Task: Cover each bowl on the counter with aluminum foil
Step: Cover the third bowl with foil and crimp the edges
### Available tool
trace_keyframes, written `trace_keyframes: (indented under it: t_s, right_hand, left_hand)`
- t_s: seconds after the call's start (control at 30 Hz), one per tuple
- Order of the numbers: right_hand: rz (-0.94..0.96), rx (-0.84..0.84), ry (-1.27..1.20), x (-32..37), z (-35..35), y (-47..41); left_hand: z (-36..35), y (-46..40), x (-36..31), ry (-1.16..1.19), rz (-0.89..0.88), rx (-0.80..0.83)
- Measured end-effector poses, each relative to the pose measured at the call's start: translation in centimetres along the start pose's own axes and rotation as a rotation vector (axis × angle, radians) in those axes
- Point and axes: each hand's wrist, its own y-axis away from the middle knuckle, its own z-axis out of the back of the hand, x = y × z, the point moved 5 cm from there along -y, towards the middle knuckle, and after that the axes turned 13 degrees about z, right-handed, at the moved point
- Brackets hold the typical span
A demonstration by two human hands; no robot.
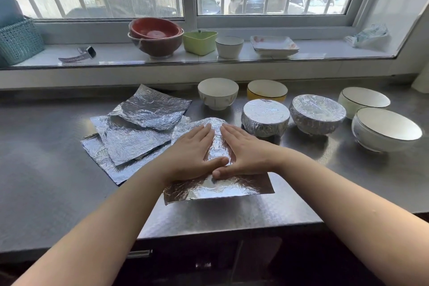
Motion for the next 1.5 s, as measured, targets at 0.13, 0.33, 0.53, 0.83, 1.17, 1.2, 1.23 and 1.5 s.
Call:
trace_keyframes:
  t_s: [0.13,0.33,0.53,0.83,1.17,1.2,1.23,1.5]
  right_hand:
    - [-0.014,-0.002,-0.017,0.0,0.1,-0.1]
    - [-0.008,-0.015,-0.034,0.1,0.3,0.0]
    - [-0.013,-0.012,-0.029,-0.2,0.4,-0.3]
    - [-0.008,0.011,-0.06,-0.3,0.3,-0.2]
    - [-0.011,0.104,-0.075,0.0,0.2,0.3]
    - [-0.008,0.11,-0.072,0.0,0.2,0.4]
    - [-0.003,0.121,-0.068,0.0,0.2,0.4]
    - [0.05,0.137,0.005,-0.2,-0.3,0.6]
  left_hand:
    - [0.1,0.1,0.0,0.039,-0.004,-0.026]
    - [0.3,0.1,-0.1,0.036,0.011,-0.006]
    - [0.7,0.0,-0.3,0.004,0.004,-0.004]
    - [0.2,-0.3,0.6,0.129,-0.003,0.015]
    - [0.2,1.1,1.4,0.273,-0.06,0.155]
    - [0.2,1.2,1.4,0.272,-0.062,0.157]
    - [0.2,1.3,1.4,0.27,-0.062,0.159]
    - [0.1,1.8,1.3,0.247,-0.081,0.151]
